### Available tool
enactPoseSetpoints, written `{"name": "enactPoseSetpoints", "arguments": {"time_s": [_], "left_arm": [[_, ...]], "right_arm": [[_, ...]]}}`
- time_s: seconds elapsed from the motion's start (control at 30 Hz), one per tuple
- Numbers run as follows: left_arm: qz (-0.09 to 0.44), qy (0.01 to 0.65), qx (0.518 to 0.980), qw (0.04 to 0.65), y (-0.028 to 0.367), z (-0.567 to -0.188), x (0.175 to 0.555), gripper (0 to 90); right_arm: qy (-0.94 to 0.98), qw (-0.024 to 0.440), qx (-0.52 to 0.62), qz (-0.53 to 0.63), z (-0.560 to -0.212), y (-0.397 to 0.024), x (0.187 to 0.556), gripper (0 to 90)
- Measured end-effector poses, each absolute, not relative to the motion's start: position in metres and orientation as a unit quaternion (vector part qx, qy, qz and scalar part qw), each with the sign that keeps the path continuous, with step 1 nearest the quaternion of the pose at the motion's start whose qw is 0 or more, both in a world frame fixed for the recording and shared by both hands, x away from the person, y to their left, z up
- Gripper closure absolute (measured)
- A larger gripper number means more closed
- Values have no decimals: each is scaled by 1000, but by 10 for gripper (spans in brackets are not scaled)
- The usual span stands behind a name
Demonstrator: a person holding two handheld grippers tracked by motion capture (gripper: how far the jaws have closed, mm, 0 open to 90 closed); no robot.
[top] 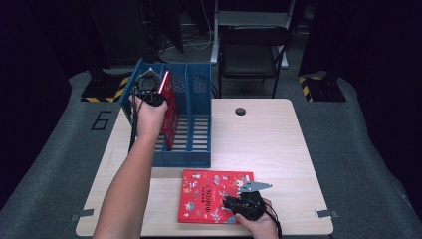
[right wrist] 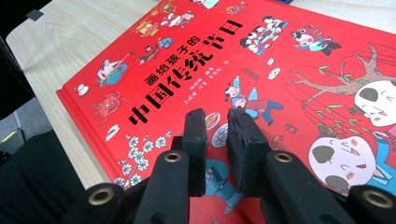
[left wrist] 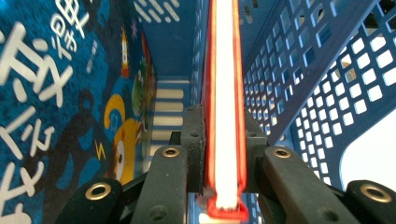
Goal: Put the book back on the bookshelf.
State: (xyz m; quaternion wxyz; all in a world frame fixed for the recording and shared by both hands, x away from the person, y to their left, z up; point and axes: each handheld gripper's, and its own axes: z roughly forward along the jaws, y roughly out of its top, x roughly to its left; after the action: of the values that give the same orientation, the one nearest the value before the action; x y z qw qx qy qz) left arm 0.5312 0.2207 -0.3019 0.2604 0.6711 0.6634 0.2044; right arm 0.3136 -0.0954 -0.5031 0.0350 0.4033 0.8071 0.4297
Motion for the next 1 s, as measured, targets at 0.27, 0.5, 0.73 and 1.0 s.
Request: {"name": "enactPoseSetpoints", "arguments": {"time_s": [0.27, 0.5, 0.73, 1.0], "left_arm": [[192, 663, 672, 268, 221, -309, 530, 707], [184, 662, 669, 284, 223, -304, 528, 593], [187, 656, 670, 294, 222, -297, 522, 538], [191, 650, 669, 306, 224, -282, 515, 516]], "right_arm": [[807, 35, 403, 430, -503, -95, 314, 771], [807, 37, 402, 430, -503, -95, 314, 769], [808, 38, 401, 429, -503, -95, 314, 767], [808, 36, 401, 430, -503, -95, 314, 766]]}}
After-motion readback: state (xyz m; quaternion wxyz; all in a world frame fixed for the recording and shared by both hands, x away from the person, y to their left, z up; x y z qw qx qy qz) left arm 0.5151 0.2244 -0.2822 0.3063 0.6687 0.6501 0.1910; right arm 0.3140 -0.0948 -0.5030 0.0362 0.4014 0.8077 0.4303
